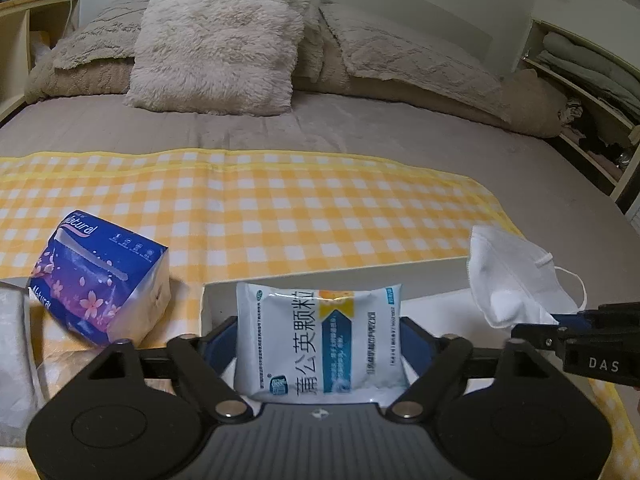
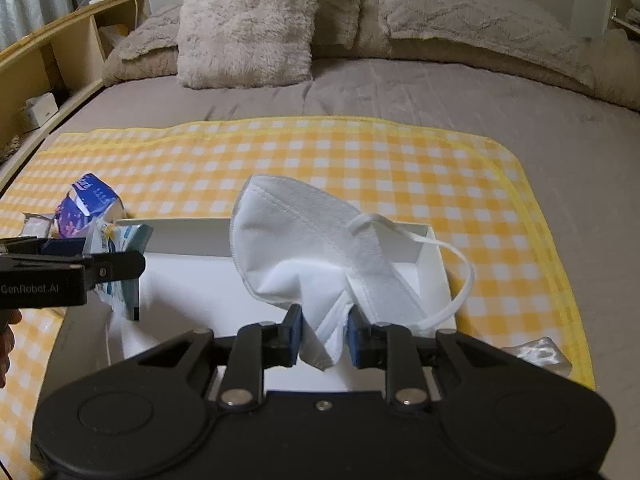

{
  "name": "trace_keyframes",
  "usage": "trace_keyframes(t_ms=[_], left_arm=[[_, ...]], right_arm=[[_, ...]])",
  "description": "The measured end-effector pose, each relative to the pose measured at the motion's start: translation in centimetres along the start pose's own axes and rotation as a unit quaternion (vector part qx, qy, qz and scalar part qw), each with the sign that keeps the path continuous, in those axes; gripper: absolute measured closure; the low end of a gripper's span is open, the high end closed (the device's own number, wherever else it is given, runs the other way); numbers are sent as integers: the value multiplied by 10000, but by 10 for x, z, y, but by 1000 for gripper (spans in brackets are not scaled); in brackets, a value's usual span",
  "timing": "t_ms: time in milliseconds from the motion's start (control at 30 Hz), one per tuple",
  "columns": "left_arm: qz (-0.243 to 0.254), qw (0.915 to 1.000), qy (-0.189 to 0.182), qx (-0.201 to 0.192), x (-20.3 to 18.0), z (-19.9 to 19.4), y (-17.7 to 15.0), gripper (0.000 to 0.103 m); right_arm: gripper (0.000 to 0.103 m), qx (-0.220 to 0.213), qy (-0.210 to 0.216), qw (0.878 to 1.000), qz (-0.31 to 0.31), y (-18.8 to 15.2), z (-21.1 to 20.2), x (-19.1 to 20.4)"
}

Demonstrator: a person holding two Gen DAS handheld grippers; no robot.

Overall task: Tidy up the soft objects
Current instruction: 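Carry the sachet and mask into the white tray and open both tools, then move both tools back toward the remaining items on the cloth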

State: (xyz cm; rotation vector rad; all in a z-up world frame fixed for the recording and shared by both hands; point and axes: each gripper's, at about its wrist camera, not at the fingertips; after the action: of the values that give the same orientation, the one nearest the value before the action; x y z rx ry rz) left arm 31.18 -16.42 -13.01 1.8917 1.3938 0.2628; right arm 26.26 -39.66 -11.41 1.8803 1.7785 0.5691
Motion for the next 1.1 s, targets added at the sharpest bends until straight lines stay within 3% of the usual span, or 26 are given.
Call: trace_keyframes(t_ms=[67,133,167,233,500,1100], left_arm=[[14,10000,21,-16,2,5,-1,7],[42,10000,54,31,4,9,-2,7],[53,9999,73,79,4,10,-2,7],[51,9998,49,160,4,11,-2,6],[160,9995,-10,276,-4,0,-5,4],[238,9996,109,126,-23,-56,-12,0]], right_arm=[[67,31,-19,10000,-12,0,5,1],[24,90,-157,9998,-130,-2,12,5],[20,139,-352,9991,-206,-4,15,7],[20,170,-516,9978,-375,-6,17,10],[20,235,-368,9987,-249,-10,3,3],[16,-232,-285,9992,127,-24,-63,-10]])
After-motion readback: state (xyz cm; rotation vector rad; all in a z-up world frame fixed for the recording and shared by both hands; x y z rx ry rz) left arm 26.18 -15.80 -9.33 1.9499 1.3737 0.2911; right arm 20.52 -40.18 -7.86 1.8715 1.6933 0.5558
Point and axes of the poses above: each gripper's, at about its wrist camera, not at the fingertips, and z roughly the way its jaws point, x to its left, y to its top, and after that the axes turned 6 degrees about -y, right-handed
